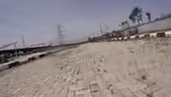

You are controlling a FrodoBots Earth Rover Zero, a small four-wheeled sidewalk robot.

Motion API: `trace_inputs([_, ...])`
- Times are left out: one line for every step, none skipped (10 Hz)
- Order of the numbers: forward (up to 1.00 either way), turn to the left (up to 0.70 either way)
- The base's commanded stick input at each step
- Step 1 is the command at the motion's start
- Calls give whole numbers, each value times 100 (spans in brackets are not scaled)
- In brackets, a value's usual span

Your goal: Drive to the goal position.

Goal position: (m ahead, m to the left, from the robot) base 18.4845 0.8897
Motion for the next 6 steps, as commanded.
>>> trace_inputs([100, 0])
trace_inputs([100, 0])
trace_inputs([100, 0])
trace_inputs([100, 0])
trace_inputs([100, 0])
trace_inputs([100, 0])
